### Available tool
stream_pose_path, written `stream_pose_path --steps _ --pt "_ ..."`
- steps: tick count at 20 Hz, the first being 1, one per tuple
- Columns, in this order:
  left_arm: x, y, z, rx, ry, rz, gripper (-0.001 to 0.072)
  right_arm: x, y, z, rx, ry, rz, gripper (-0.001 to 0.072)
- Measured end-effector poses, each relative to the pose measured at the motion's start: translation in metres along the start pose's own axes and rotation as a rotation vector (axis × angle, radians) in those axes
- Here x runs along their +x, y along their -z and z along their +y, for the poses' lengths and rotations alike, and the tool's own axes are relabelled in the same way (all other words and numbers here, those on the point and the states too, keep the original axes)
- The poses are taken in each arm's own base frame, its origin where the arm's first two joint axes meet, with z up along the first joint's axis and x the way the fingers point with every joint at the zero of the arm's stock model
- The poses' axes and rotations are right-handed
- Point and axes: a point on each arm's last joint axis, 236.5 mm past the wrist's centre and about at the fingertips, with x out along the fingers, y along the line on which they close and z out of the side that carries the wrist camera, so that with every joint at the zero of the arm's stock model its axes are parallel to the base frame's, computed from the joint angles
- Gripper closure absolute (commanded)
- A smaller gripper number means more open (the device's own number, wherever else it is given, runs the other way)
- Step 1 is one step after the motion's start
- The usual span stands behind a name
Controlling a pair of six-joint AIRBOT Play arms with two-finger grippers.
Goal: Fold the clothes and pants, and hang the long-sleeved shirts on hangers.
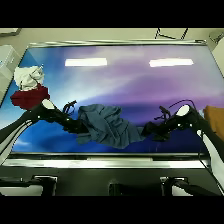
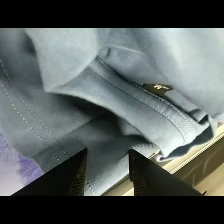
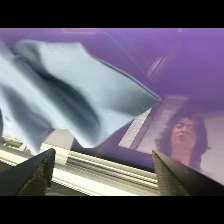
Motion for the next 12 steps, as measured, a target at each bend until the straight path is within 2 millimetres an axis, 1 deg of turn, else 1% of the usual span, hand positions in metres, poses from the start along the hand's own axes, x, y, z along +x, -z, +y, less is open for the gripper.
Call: stream_pose_path --steps 2,3,4,5,7,8,10,12 --pt "-0.008 -0.004 0.002 -0.002 0.002 -0.019 0.0483 0.003 0.003 -0.002 0.009 0.001 0.009 0.0001" --pt "-0.017 -0.007 0.006 -0.003 -0.002 -0.037 0.0449 0.004 0.004 -0.003 0.011 0.002 0.013 0.0001" --pt "-0.028 -0.008 0.009 -0.007 -0.003 -0.053 0.0233 0.004 0.005 -0.003 0.012 0.002 0.015 0.0001" --pt "-0.04 -0.009 0.014 -0.019 -0.001 -0.072 0.0105 0.005 0.006 -0.004 0.013 0.002 0.017 0.0001" --pt "-0.057 -0.001 0.023 -0.051 0.011 -0.071 0.0109 0.005 0.005 -0.004 0.015 0.003 0.015 0.0002" --pt "-0.06 0.008 0.026 -0.066 0.023 -0.048 0.0114 0.006 0.005 -0.004 0.015 0.003 0.011 0.0002" --pt "-0.054 0.025 0.033 -0.094 0.037 -0.007 0.0114 0.006 0.003 -0.005 0.018 0.004 0.003 0.0002" --pt "-0.037 0.042 0.037 -0.113 0.047 0.03 0.0116 0.006 0.003 -0.004 0.02 0.003 0.002 0.0002"
